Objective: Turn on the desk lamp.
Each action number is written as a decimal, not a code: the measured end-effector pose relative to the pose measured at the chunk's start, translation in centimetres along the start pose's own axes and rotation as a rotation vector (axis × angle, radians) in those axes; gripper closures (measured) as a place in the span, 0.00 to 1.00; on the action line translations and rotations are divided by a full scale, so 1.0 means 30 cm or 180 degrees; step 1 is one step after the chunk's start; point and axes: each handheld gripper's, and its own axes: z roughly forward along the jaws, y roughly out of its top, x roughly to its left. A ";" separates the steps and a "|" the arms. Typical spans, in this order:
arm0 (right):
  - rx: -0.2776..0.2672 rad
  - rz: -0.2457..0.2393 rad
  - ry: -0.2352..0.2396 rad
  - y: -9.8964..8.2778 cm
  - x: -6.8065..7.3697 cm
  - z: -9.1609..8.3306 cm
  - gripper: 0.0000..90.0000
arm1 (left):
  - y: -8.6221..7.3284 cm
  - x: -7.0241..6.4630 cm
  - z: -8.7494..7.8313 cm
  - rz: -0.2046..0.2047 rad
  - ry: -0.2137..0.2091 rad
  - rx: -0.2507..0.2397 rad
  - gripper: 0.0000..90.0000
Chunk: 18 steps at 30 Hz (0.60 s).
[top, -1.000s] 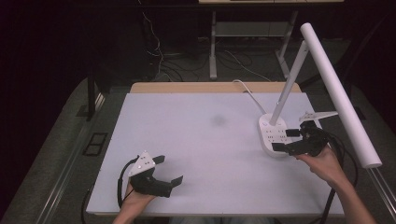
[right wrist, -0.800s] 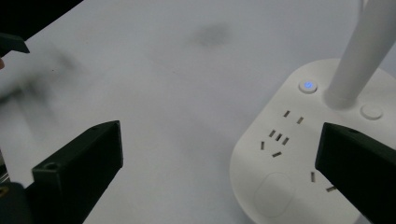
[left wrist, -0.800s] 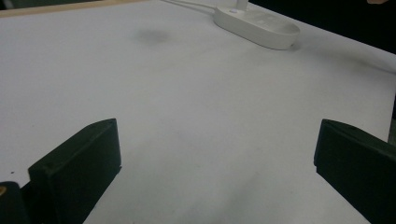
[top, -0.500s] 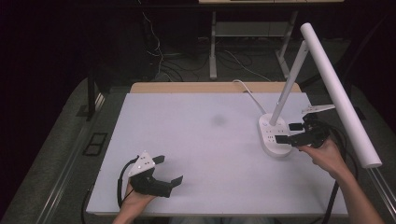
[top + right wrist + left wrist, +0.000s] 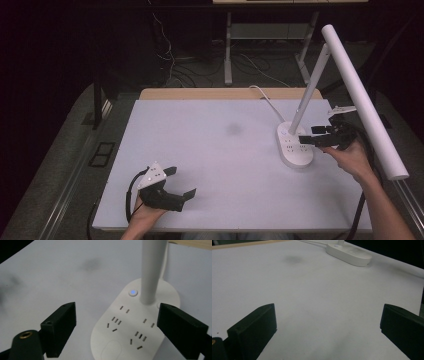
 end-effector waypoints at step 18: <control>0.0123 0.0011 -0.0071 0.041 -0.061 0.042 0.52 | 0.000 0.000 0.000 -0.0001 0.0010 0.0001 0.00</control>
